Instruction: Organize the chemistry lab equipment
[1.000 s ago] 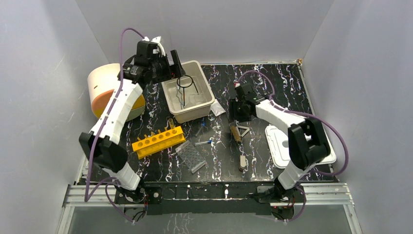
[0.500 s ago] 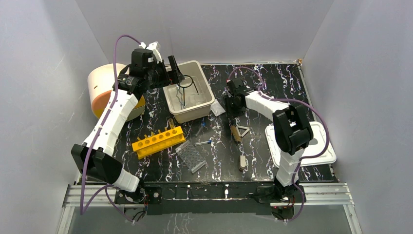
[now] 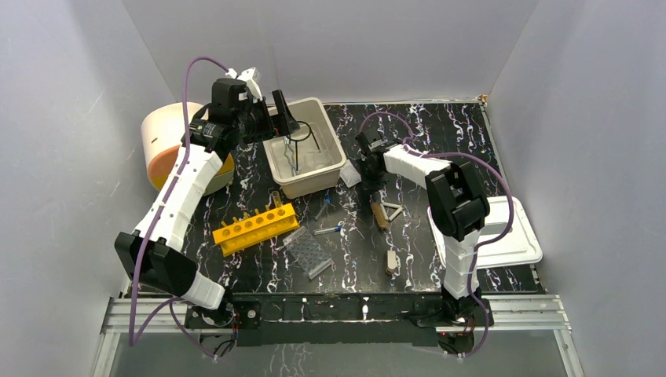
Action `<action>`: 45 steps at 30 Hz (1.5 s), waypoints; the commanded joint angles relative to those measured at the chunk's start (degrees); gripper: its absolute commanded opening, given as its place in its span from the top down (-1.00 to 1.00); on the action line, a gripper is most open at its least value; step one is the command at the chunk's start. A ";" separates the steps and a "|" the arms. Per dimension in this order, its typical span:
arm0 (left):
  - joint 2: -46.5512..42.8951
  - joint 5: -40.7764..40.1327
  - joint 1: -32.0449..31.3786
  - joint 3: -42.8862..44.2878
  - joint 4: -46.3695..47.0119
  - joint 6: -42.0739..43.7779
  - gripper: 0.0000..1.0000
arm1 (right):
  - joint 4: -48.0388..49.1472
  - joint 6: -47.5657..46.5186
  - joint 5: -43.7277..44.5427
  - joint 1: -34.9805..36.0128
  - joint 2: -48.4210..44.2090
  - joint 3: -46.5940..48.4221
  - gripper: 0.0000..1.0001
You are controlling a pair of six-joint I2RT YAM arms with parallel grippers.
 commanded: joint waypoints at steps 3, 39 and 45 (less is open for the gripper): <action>-0.85 2.79 0.48 1.65 -0.70 0.12 -0.97 | 0.26 0.77 3.42 0.14 -1.52 1.97 1.00; -0.15 25.07 -8.67 -11.57 32.43 -17.56 -0.04 | 31.18 29.28 -32.42 -1.50 -28.86 3.78 1.00; 1.48 27.73 -8.76 -10.91 34.49 -19.73 0.42 | 32.47 30.52 -33.31 -1.60 -28.27 2.78 1.00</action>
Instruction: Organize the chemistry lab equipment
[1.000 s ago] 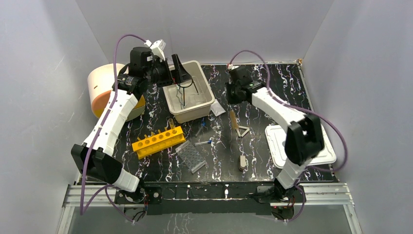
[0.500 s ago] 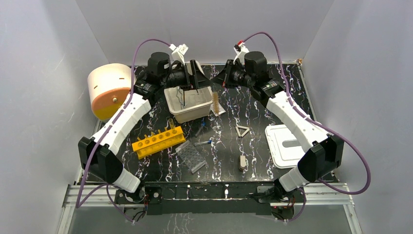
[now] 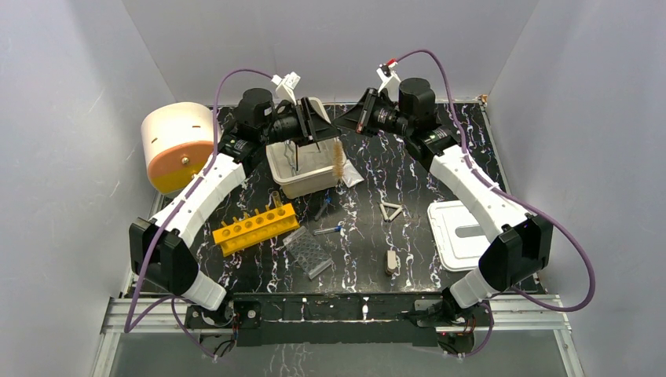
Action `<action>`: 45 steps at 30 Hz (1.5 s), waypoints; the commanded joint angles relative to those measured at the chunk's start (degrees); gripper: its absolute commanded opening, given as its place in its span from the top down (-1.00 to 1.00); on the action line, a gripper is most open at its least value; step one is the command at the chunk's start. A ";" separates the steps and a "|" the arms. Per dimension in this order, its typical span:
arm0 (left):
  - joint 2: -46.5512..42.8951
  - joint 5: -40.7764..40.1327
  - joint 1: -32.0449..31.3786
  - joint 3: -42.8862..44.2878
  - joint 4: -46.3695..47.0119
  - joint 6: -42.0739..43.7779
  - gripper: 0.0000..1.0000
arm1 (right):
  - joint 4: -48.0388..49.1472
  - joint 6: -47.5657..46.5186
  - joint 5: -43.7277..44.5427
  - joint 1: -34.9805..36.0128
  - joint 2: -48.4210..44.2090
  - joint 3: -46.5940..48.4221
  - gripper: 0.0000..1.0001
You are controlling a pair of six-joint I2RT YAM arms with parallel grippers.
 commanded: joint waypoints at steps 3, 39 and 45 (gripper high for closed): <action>0.20 4.41 -0.13 0.40 2.92 -1.88 0.57 | 4.82 2.31 -2.19 -0.40 0.29 0.25 1.00; 20.82 -39.46 10.19 24.03 -44.08 13.07 1.00 | -4.61 -0.90 7.51 -6.62 -10.32 -13.67 -0.48; 23.87 -40.19 10.33 25.33 -45.40 14.60 1.00 | -5.23 -0.83 7.77 -6.66 -11.22 -15.76 -0.47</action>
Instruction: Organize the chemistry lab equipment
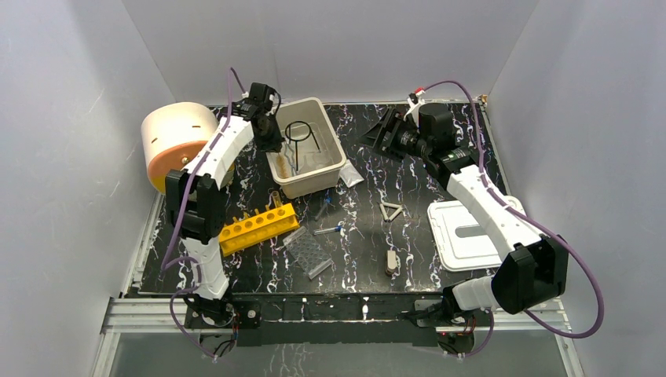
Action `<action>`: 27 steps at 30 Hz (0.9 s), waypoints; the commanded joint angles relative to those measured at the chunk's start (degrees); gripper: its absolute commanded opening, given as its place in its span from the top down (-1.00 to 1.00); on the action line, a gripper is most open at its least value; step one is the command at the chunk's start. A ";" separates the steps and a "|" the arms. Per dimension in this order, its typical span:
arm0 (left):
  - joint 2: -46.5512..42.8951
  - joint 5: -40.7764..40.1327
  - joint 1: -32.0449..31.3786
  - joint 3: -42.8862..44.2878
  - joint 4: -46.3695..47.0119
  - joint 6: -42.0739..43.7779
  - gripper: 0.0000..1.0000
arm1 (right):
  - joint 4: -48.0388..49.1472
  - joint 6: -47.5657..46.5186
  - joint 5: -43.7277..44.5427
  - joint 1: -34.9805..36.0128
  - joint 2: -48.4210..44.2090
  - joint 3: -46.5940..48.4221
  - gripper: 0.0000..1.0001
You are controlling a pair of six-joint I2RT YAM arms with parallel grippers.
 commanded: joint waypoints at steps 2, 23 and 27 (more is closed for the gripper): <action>0.51 -0.52 0.47 3.30 -2.45 1.78 1.00 | 0.11 -0.47 1.29 0.03 -2.46 -1.85 -0.47; -11.05 24.08 1.32 3.69 4.37 8.17 0.10 | -34.17 -13.94 15.54 0.37 -4.03 -15.03 -0.43; -16.64 26.35 1.33 -1.32 9.35 8.02 -0.10 | -34.38 -13.36 16.34 1.55 -3.72 -17.10 -0.48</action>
